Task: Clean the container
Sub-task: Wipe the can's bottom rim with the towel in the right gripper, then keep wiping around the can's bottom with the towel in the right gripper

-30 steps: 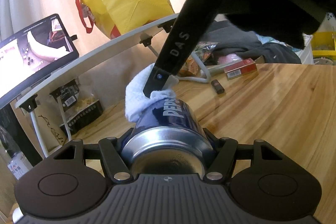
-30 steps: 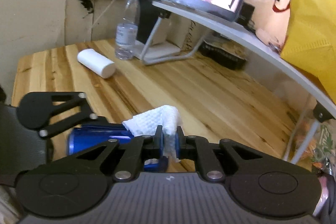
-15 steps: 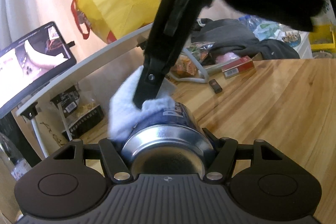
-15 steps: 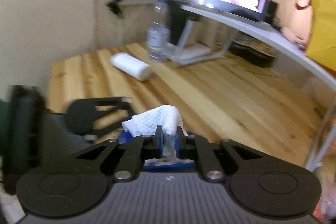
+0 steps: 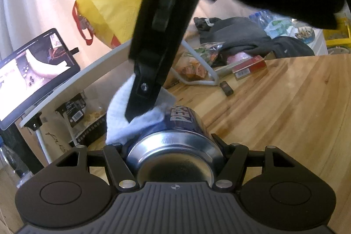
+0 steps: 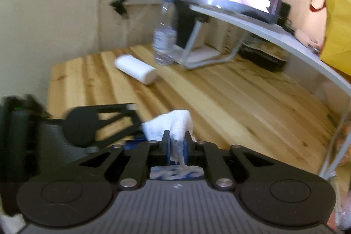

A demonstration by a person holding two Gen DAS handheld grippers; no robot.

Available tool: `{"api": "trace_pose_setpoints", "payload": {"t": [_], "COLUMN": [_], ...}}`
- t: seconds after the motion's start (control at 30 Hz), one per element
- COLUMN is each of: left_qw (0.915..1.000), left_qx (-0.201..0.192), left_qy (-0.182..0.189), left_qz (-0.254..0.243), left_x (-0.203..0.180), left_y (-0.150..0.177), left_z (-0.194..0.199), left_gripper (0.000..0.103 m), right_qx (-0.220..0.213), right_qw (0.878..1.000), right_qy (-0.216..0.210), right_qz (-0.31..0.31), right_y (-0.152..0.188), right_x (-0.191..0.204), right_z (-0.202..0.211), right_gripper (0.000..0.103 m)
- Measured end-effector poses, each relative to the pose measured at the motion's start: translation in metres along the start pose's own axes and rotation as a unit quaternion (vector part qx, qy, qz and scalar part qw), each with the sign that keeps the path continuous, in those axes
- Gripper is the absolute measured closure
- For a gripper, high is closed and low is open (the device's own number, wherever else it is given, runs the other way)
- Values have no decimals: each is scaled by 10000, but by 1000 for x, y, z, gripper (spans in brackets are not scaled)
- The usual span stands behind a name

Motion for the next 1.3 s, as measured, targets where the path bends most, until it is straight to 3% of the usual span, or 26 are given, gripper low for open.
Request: {"api": "trace_pose_setpoints", "payload": {"t": [0.13,0.4,0.5,0.6,0.77,0.93,1.2,1.3], "left_qw": [9998,9999,9999,9997,9990,9980,9981,9979], "left_qx": [20,-44,-67,-32,-8,19,-91,-113], "left_qy": [81,71,32,67,82,93,141,102], "left_qz": [152,108,138,228,440,623,596,628], "left_x": [5,2,3,7,14,19,17,18], "left_y": [1,0,0,0,1,2,2,2], "left_z": [-1,1,3,1,1,1,6,8], "left_gripper": [36,36,36,36,36,36,36,36], "right_qx": [-131,-177,-221,-311,-514,-545,-306,-322], "right_qw": [9998,9963,9954,9958,9968,9975,9939,9932], "right_qy": [-159,567,556,429,-147,-222,603,678], "right_qz": [-40,-622,-747,-749,-593,-398,-870,-891], "right_y": [4,15,18,19,20,24,33,34], "right_x": [8,-53,-61,-53,-12,9,-53,-55], "right_z": [11,-4,-8,-4,13,21,-5,-11], "right_gripper": [89,89,89,89,89,89,89,89]}}
Point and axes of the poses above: each gripper's, at about its wrist camera, not at the fingertips, and z roughly against the way its jaws point, x to its left, y to its underside, the point moved 7 cm from there along -z, roughly the way its jaws point, and after that the axes turned 8 degrees about x, right-handed, at the moved point
